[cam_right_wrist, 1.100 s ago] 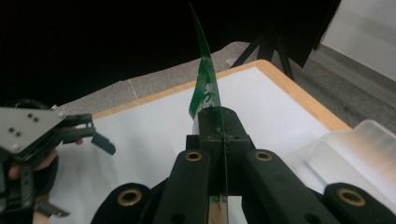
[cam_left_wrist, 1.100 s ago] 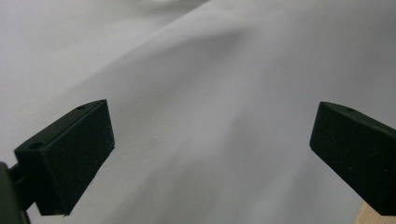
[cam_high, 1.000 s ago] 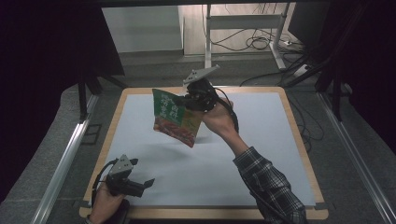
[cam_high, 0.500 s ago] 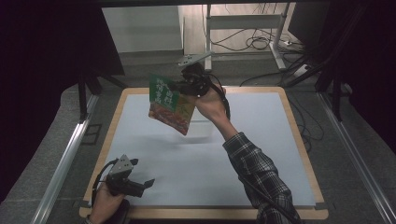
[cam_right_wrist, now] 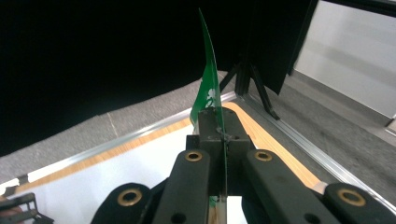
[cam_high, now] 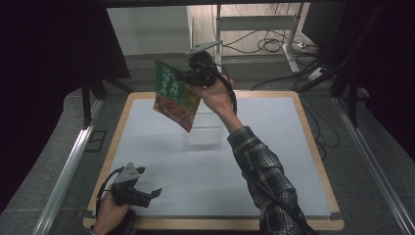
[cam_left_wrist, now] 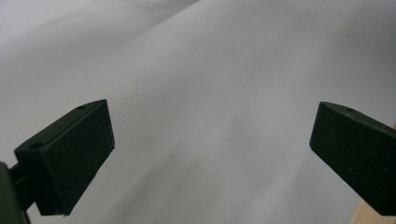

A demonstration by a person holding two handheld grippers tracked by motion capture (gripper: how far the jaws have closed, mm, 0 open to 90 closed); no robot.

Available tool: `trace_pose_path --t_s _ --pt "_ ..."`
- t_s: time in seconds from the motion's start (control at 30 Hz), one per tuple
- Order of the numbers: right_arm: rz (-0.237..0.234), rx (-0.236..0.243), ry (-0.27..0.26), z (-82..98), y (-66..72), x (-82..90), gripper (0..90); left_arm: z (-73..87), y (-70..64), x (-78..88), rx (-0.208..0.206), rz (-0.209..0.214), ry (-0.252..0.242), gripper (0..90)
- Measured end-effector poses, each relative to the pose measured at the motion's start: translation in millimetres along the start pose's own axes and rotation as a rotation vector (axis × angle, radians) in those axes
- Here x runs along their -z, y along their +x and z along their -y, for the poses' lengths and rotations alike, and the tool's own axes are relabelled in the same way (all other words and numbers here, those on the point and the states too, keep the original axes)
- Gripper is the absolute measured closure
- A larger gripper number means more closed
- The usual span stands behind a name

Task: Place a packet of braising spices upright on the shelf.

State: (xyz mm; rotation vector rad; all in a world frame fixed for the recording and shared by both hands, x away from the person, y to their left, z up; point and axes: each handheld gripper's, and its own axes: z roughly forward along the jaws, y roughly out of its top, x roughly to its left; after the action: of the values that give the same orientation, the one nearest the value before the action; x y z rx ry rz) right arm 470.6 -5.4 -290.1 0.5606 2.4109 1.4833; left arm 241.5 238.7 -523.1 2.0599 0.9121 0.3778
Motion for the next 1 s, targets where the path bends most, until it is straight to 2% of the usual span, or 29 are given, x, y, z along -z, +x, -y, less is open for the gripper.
trace_pose_path --t_s 0.1,0.27,0.4,0.67,1.0 --pt "0.001 0.000 -0.016 -3.5 -2.8 1.9 88.8 1.8 3.5 2.8 0.015 -0.001 -0.011 0.0" --pt "0.024 0.009 0.006 -2.6 -9.2 3.3 88.9 3.5 6.3 5.3 0.031 -0.002 -0.021 0.0" --pt "0.045 0.005 0.040 6.9 -15.9 2.4 88.8 3.2 5.7 5.7 0.029 -0.004 -0.026 0.0" --pt "0.042 -0.014 0.099 29.9 -24.8 3.4 88.8 3.2 5.6 5.6 0.022 -0.005 -0.022 0.0" --pt "0.041 -0.045 0.107 48.3 -30.8 17.9 88.8 3.1 4.7 4.7 0.012 -0.007 -0.014 0.0"
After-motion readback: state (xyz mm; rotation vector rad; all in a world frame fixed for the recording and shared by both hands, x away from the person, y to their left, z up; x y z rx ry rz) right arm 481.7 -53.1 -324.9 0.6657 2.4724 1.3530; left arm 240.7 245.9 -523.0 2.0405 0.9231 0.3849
